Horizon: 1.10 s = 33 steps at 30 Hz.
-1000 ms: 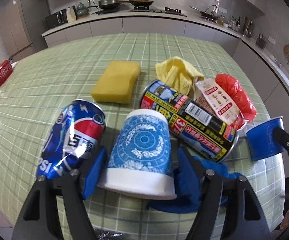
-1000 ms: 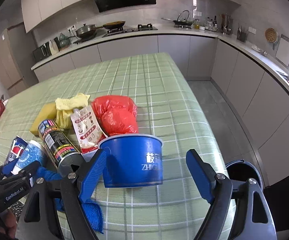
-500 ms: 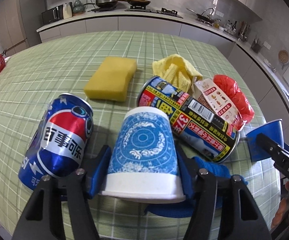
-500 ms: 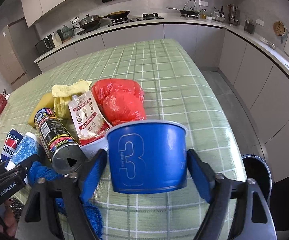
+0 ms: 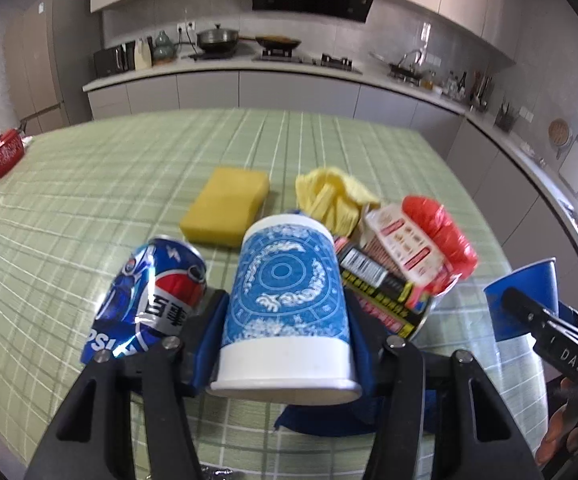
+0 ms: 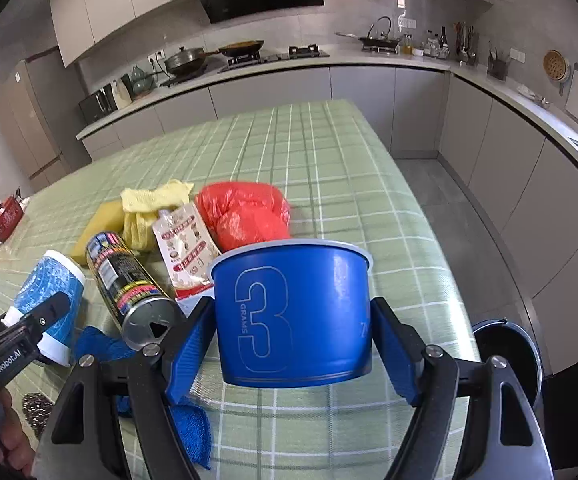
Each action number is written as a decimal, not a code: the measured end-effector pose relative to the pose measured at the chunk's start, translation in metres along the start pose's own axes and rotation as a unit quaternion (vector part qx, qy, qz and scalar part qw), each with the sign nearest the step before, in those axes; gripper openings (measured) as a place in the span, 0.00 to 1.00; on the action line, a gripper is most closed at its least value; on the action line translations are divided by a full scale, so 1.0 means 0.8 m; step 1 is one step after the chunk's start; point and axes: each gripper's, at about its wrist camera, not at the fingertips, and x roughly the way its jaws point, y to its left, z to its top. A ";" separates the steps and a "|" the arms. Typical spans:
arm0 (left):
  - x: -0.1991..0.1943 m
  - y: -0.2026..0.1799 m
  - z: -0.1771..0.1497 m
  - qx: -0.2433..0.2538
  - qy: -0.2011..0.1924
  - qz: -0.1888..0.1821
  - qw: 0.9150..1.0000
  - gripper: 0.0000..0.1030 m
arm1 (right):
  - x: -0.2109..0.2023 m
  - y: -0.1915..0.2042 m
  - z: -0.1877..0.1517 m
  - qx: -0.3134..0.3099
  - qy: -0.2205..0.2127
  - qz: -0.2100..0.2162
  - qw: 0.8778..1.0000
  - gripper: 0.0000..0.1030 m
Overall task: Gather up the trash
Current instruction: 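Grasp the blue paper bowl with the right tool while the left tool grasps the blue-patterned cup, then carry the blue bowl and blue-patterned cup over the black bucket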
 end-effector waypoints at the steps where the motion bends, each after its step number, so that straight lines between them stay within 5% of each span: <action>1: -0.004 -0.001 0.001 0.000 -0.004 0.000 1.000 0.55 | -0.006 -0.001 0.001 0.000 -0.005 0.002 1.000 0.76; 13: -0.060 -0.051 -0.010 0.015 -0.070 0.000 0.997 0.55 | -0.086 -0.018 -0.004 -0.017 -0.084 0.000 0.996 0.76; 20: -0.083 -0.075 -0.030 0.034 -0.073 -0.019 0.997 0.55 | -0.120 -0.039 -0.025 -0.010 -0.089 0.002 0.996 0.76; 33: -0.104 -0.119 -0.075 0.083 -0.049 -0.095 0.991 0.55 | -0.194 -0.091 -0.102 0.036 -0.084 -0.066 0.994 0.76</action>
